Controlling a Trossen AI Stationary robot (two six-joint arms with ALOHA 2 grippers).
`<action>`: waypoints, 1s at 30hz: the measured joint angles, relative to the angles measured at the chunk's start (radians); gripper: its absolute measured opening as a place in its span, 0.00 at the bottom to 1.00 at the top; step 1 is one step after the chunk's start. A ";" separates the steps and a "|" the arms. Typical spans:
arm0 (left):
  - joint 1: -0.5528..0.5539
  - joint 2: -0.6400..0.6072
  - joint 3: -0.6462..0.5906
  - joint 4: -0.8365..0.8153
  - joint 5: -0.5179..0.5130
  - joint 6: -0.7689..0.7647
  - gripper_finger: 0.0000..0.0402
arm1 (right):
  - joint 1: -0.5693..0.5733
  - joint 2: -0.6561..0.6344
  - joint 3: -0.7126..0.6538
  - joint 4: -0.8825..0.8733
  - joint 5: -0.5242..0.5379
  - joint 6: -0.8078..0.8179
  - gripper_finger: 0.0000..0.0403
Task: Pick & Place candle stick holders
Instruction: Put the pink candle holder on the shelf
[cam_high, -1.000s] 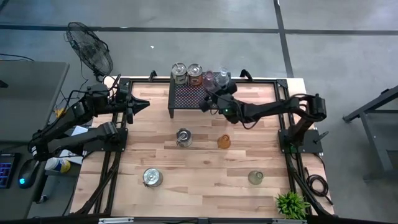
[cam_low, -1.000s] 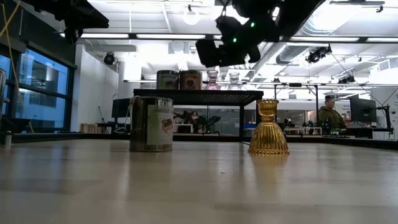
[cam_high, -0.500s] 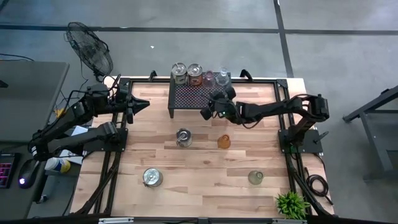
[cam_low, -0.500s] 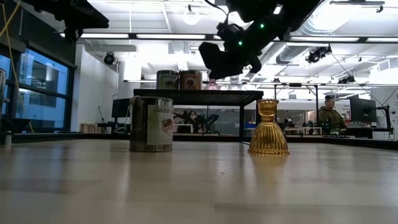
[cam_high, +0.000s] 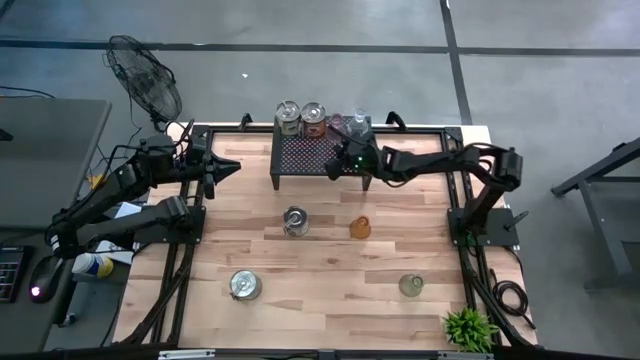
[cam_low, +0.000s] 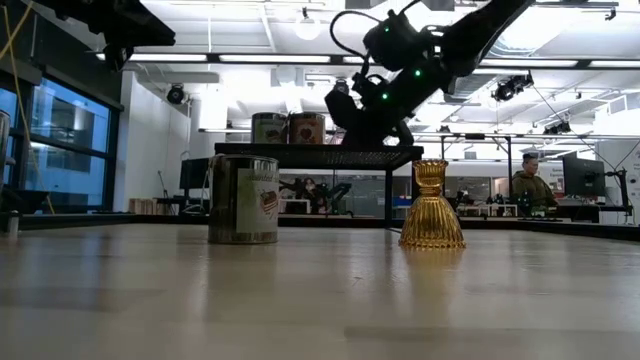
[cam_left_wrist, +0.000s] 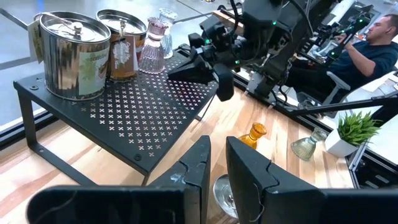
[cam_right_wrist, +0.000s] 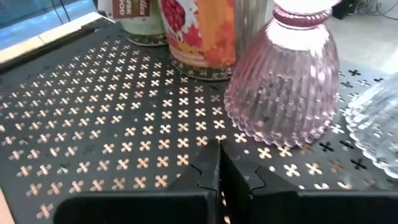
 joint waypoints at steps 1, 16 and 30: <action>0.000 0.000 0.000 0.000 0.000 0.000 0.12 | -0.004 0.005 0.000 0.007 -0.002 0.003 0.00; 0.000 0.000 0.000 0.000 0.000 0.000 0.12 | -0.040 0.033 0.001 0.069 0.050 0.008 0.00; 0.000 0.000 0.000 0.000 0.001 -0.001 0.12 | -0.050 0.034 0.001 0.087 0.000 -0.010 0.00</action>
